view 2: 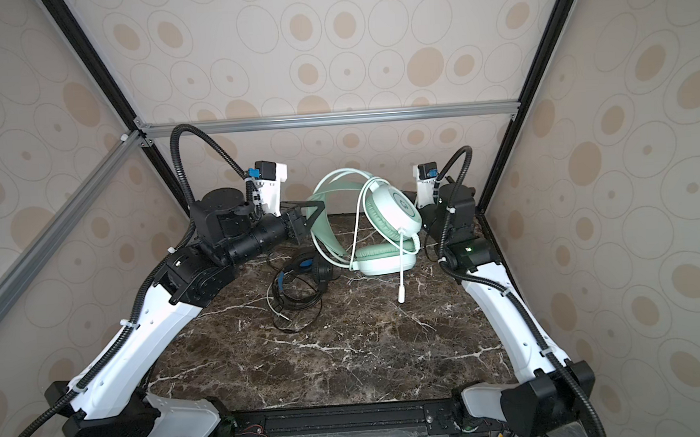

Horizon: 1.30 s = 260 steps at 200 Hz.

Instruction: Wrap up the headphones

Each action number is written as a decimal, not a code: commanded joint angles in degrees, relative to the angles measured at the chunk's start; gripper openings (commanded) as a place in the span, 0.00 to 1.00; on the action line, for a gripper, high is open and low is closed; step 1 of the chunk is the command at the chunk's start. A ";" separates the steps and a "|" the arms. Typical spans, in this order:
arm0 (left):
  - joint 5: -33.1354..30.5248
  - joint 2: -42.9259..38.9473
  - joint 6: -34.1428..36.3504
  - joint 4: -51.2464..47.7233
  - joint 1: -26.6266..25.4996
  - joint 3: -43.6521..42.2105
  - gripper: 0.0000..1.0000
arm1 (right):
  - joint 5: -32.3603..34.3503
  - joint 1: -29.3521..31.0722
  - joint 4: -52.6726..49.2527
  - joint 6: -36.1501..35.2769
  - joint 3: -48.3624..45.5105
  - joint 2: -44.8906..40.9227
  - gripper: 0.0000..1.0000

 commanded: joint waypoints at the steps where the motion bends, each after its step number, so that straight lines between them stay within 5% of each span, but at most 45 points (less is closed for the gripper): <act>1: 0.89 -1.45 -5.04 11.72 0.74 0.07 0.00 | 3.14 -0.05 -5.63 -5.47 0.98 -3.85 0.00; 69: 0.50 -1.88 -8.03 18.48 1.10 -3.47 0.00 | 6.83 -0.40 -14.56 -9.71 6.27 -9.25 0.00; 103: 0.21 -2.43 -8.63 19.34 1.14 -4.15 0.00 | 8.37 -0.40 -17.12 -7.03 -0.77 -13.98 0.00; 190: 0.39 -0.97 -9.34 21.29 1.67 -4.33 0.00 | 17.77 -0.40 -29.12 -16.92 6.18 -19.38 0.00; 260: 1.10 -1.05 -11.34 22.99 2.41 -5.52 0.00 | 6.11 0.15 -26.29 -6.38 -7.33 -22.88 0.00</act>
